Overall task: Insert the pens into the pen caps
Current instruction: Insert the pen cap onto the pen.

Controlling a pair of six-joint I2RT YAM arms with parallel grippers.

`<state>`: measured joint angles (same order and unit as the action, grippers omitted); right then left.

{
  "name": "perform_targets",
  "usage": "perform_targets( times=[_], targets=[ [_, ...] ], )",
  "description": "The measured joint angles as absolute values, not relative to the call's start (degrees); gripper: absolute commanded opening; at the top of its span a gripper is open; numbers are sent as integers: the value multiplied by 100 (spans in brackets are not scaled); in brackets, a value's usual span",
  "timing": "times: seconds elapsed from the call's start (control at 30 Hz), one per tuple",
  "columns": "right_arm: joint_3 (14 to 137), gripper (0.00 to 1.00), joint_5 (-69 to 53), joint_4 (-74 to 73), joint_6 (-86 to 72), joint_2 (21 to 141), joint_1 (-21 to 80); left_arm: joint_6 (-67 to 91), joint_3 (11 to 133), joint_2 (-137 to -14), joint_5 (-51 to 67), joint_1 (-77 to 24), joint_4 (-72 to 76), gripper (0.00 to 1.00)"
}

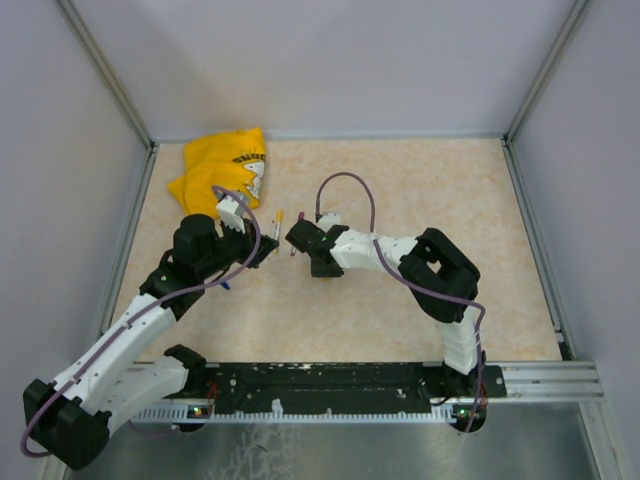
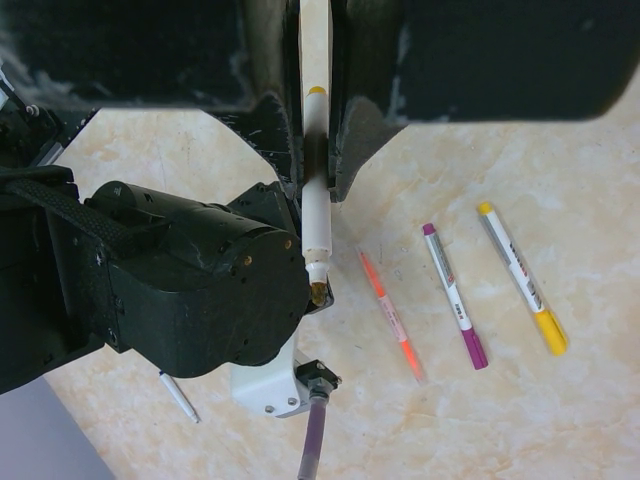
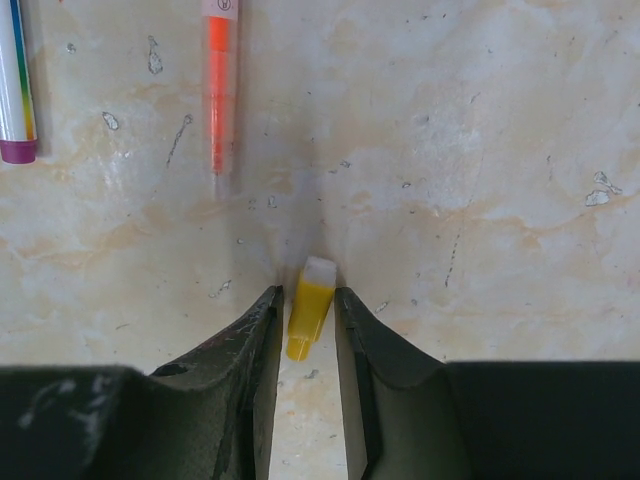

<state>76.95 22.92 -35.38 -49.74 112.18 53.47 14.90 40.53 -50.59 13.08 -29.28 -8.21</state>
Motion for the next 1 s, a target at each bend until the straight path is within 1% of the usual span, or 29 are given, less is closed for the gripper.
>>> perform_targets(
  times=[0.5, 0.73, 1.0],
  targets=[
    [7690, 10, 2335, -3555, -4919, 11216, 5347, 1490, 4053, -5061, 1304, -2928, -821, 0],
    [7452, 9, 2386, -3498, -4799, 11045, 5347, 1490, 4053, -5061, 1304, -2928, -821, 0],
    [6860, 9, 2421, -3492, -4799, 10619, 5347, 1485, 4053, -5061, 1304, -2928, -819, 0]
  ],
)
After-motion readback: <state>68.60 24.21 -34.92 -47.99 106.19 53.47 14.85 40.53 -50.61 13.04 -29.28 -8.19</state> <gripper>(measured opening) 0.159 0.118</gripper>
